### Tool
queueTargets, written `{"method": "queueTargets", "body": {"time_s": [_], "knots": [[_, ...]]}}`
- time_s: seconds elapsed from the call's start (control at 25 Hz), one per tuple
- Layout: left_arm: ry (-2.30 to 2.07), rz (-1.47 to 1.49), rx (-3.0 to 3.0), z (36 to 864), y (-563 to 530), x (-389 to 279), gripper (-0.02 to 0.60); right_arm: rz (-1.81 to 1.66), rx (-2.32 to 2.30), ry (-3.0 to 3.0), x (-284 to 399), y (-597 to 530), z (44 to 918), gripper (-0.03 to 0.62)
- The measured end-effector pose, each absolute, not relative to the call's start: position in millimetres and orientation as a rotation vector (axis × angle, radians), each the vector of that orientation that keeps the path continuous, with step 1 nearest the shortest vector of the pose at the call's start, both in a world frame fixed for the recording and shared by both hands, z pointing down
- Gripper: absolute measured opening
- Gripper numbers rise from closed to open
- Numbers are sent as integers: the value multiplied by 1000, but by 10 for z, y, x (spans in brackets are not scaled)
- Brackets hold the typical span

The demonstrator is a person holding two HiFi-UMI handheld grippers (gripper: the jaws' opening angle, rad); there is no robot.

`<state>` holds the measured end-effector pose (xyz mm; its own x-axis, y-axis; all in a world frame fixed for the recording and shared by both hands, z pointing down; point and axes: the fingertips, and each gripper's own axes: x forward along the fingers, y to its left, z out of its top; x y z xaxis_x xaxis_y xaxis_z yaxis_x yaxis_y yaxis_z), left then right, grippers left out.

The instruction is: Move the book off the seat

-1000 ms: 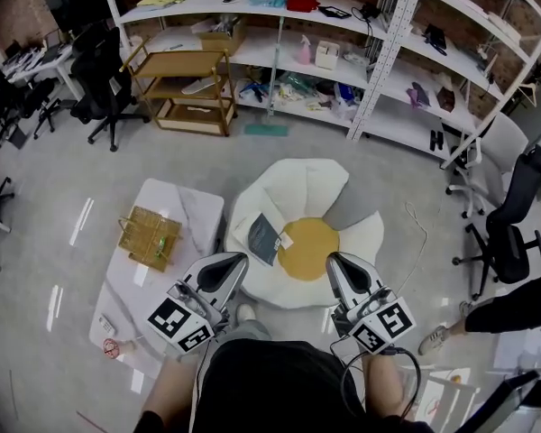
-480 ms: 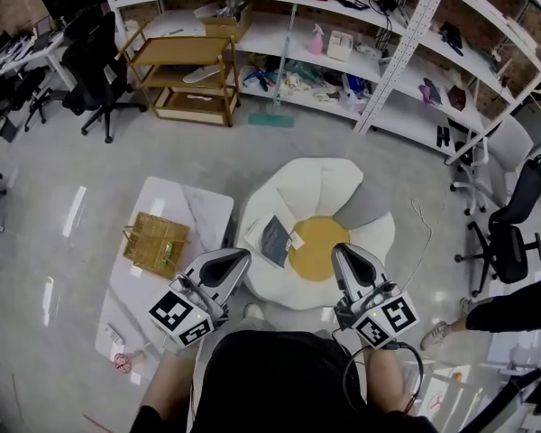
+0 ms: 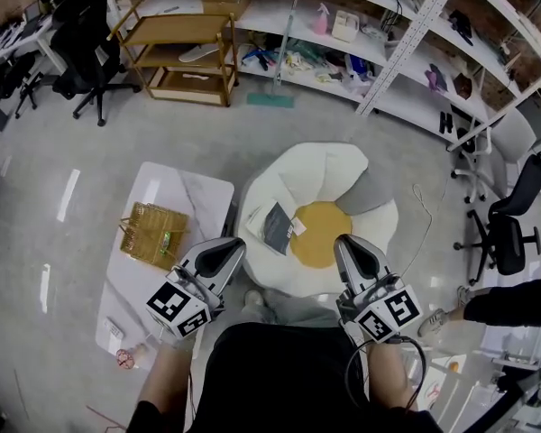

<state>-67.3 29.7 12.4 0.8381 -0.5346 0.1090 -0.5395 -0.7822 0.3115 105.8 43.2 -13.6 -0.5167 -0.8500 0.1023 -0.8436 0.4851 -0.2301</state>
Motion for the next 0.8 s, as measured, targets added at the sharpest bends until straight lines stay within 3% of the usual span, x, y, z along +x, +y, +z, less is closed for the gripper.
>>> {"method": "queueTargets", "body": {"time_s": [0.36, 0.8], "knots": [[-792, 132, 2629, 610, 56, -529, 9, -477, -1507, 2714, 1109, 219, 181, 17], [-801, 279, 2513, 1479, -304, -319, 124, -614, -1529, 2709, 1294, 61, 836, 17]]}}
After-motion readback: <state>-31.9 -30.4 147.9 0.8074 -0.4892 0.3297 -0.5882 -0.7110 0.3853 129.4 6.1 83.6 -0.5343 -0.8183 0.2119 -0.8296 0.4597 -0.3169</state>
